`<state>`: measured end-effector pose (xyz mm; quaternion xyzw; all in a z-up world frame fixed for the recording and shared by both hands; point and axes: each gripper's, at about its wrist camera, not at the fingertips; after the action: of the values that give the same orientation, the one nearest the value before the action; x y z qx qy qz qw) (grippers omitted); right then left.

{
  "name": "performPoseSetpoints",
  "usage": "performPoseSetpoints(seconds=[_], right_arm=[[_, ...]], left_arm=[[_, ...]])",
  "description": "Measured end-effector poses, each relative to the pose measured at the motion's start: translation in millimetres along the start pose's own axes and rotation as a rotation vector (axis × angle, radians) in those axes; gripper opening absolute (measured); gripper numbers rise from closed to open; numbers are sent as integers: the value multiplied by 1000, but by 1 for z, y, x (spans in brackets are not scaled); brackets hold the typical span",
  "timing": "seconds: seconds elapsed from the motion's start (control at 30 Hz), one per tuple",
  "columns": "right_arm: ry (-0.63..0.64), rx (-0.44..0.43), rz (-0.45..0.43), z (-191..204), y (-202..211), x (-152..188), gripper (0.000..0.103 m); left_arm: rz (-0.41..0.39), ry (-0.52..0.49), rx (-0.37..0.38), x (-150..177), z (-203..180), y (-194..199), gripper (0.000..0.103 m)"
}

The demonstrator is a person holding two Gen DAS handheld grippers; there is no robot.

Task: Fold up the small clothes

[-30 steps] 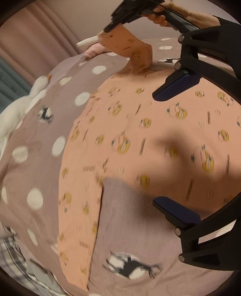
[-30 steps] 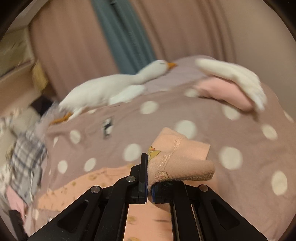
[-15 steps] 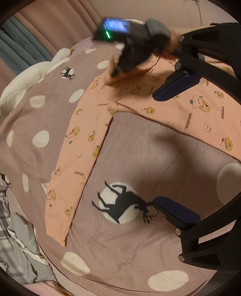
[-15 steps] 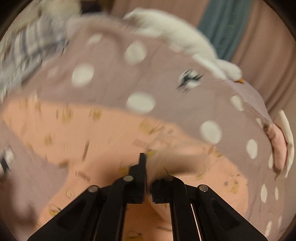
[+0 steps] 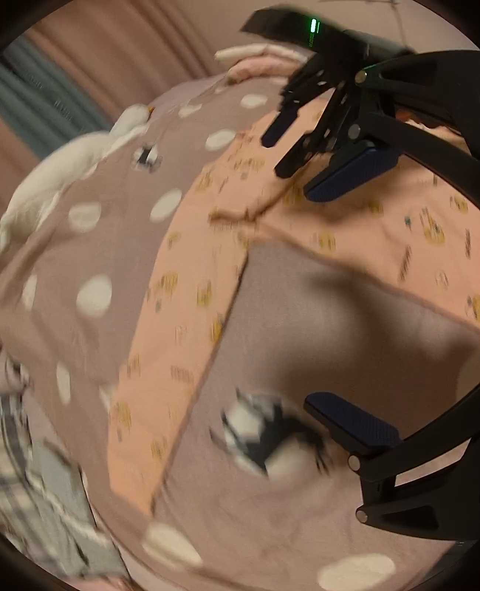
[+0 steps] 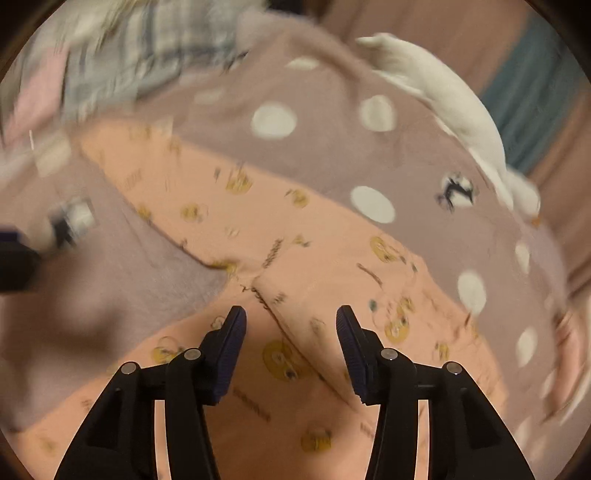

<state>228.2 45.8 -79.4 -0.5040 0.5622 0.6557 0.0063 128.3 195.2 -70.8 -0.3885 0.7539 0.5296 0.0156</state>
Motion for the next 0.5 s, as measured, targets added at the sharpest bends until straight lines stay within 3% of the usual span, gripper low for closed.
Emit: performPoseSetpoints(seconds=[0.07, 0.13, 0.23, 0.3, 0.33, 0.37, 0.4, 0.5], right_arm=[[-180, -95, -48, -37, 21, 16, 49], [-327, -125, -66, -61, 37, 41, 49], [-436, -106, -91, -81, 51, 78, 49], [-499, -91, -91, -91, 54, 97, 49], [-535, -92, -90, -94, 55, 106, 49], [-572, -100, -94, -97, 57, 114, 49], [-603, -108, -104, -100, 64, 122, 49], [-686, -129, -126, -108, 70, 139, 49]], left_arm=[[8, -28, 69, -6, -18, -8, 102], [12, -56, 141, -13, -39, -17, 102], [42, -82, 287, -25, -71, -38, 101], [80, -102, 356, -32, -93, -59, 93], [94, -116, 360, -32, -100, -69, 91], [113, -131, 362, -33, -108, -79, 84], [134, -145, 362, -34, -116, -95, 69], [189, -133, 333, -37, -119, -132, 54]])
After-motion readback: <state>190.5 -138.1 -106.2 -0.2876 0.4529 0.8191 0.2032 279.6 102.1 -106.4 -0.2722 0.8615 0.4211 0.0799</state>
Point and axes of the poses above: each gripper's, at about its wrist camera, not at the fingertips, and y roughly against the way its jaws point, z to its left, x to its underside, and after that the axes turned 1 degree about -z, right-handed
